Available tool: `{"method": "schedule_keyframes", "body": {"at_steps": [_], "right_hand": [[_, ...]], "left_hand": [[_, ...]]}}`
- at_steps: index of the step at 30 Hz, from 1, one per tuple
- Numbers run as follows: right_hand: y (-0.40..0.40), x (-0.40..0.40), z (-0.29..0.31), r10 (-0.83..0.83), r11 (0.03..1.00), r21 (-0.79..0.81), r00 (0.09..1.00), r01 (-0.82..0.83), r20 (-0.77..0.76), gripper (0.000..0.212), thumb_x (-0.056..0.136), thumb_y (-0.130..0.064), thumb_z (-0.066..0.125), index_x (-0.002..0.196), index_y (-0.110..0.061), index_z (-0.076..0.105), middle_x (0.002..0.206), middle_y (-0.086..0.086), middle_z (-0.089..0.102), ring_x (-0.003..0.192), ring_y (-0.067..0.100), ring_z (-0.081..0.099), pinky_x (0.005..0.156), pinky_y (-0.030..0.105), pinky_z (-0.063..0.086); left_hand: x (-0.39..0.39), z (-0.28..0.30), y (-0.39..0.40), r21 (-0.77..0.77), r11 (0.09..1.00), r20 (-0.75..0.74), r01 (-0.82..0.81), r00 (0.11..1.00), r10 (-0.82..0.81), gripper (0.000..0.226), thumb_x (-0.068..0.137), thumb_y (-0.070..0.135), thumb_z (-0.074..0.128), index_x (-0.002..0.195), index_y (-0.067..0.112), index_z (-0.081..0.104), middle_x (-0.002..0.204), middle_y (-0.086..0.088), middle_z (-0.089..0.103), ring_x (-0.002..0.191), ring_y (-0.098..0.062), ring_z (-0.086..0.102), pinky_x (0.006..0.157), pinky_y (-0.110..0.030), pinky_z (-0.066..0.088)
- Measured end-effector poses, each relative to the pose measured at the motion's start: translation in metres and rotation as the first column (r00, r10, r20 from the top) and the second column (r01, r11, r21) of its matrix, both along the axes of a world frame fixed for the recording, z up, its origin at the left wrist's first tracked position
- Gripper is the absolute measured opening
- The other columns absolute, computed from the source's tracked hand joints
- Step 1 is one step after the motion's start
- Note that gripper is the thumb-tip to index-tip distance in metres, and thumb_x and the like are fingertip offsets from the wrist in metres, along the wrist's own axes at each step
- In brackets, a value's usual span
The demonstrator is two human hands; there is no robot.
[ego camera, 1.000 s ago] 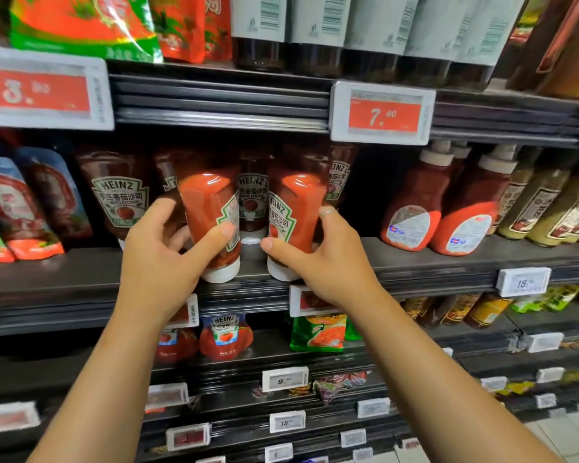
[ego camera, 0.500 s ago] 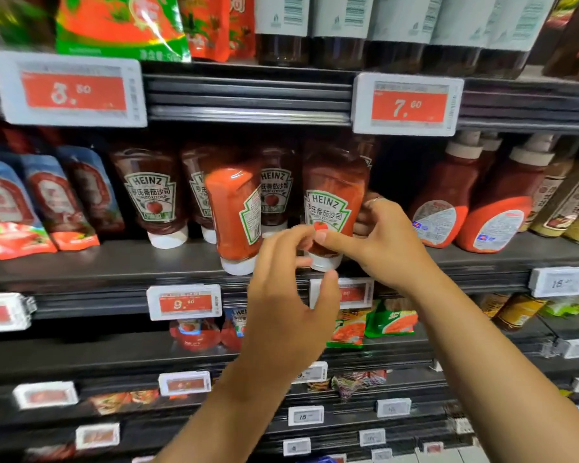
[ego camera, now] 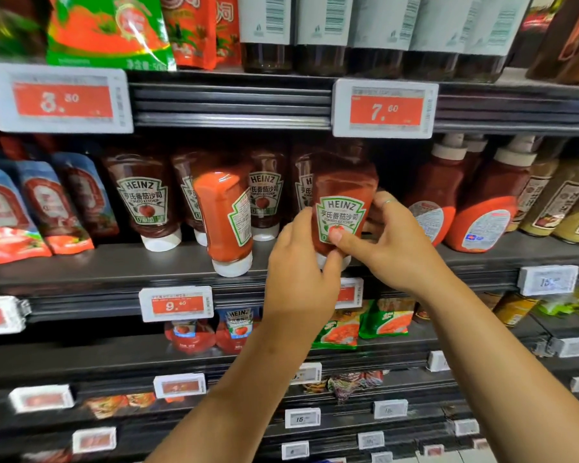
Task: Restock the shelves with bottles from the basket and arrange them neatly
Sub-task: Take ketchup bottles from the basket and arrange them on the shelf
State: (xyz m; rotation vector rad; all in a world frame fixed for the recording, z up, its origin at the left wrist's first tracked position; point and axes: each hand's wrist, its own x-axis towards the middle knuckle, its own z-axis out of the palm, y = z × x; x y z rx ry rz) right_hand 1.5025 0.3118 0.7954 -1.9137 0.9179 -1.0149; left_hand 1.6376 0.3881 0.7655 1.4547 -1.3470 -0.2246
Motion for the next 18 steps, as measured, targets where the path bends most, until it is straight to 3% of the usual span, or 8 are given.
{"method": "schedule_keyframes", "body": {"at_steps": [3, 6, 9, 13, 15, 18], "right_hand": [[-0.008, -0.015, -0.005, -0.066, 0.998, -0.006, 0.997, 0.066, 0.047, 0.041, 0.077, -0.035, 0.08, 0.111, -0.034, 0.058, 0.111, -0.014, 0.074, 0.105, 0.009, 0.071, 0.089, 0.03, 0.059], [-0.018, -0.025, -0.009, -0.154, 0.988, -0.021, 0.987, 0.156, 0.049, 0.039, 0.087, -0.021, 0.079, 0.118, -0.025, 0.056, 0.109, -0.009, 0.074, 0.105, 0.008, 0.071, 0.09, 0.031, 0.058], [-0.022, -0.024, -0.009, -0.297, 0.949, -0.11, 0.955, 0.296, 0.005, 0.044, 0.091, -0.022, 0.076, 0.126, -0.021, 0.05, 0.111, -0.013, 0.068, 0.101, 0.004, 0.067, 0.085, 0.021, 0.049], [-0.027, -0.016, -0.012, -0.399, 0.903, -0.192, 0.916, 0.384, -0.044, 0.033, 0.094, -0.024, 0.071, 0.119, -0.02, 0.049, 0.093, -0.017, 0.057, 0.081, -0.01, 0.056, 0.068, 0.011, 0.038], [-0.029, -0.011, -0.011, -0.407, 0.9, -0.202, 0.91, 0.387, -0.072, 0.036, 0.095, -0.024, 0.07, 0.124, -0.018, 0.049, 0.089, -0.017, 0.052, 0.076, -0.003, 0.053, 0.066, 0.013, 0.039], [-0.03, -0.004, -0.005, -0.358, 0.927, -0.154, 0.93, 0.342, -0.086, 0.046, 0.096, -0.024, 0.068, 0.136, -0.016, 0.046, 0.107, -0.001, 0.066, 0.099, 0.02, 0.061, 0.09, 0.034, 0.05]], "left_hand": [[-0.015, 0.001, -0.003, 0.022, 0.999, 0.036, 0.046, 0.998, -0.047, 0.056, 0.093, 0.031, 0.067, 0.144, 0.025, 0.044, 0.127, 0.011, 0.053, 0.11, -0.013, 0.058, 0.095, -0.036, 0.054], [-0.018, -0.001, 0.001, 0.02, 0.998, 0.065, 0.055, 0.996, -0.056, 0.053, 0.094, 0.031, 0.066, 0.143, 0.02, 0.049, 0.133, 0.004, 0.057, 0.119, -0.015, 0.056, 0.098, -0.038, 0.052], [-0.007, -0.001, 0.015, -0.17, 0.985, 0.073, -0.026, 0.997, 0.039, 0.028, 0.091, 0.016, 0.068, 0.119, 0.013, 0.066, 0.114, 0.001, 0.067, 0.108, -0.016, 0.061, 0.089, -0.039, 0.054], [0.01, 0.0, 0.036, -0.475, 0.856, 0.072, -0.202, 0.961, 0.266, 0.014, 0.081, -0.005, 0.068, 0.091, 0.004, 0.067, 0.089, -0.002, 0.062, 0.09, -0.022, 0.058, 0.077, -0.036, 0.05], [0.021, 0.002, 0.044, -0.551, 0.787, 0.059, -0.277, 0.928, 0.368, 0.01, 0.08, -0.005, 0.067, 0.088, 0.001, 0.064, 0.085, -0.005, 0.06, 0.087, -0.026, 0.055, 0.077, -0.037, 0.046], [0.041, 0.004, 0.05, -0.543, 0.755, -0.01, -0.368, 0.902, 0.431, 0.019, 0.08, 0.002, 0.068, 0.094, 0.003, 0.056, 0.093, -0.003, 0.052, 0.091, -0.022, 0.048, 0.082, -0.036, 0.042]]}}
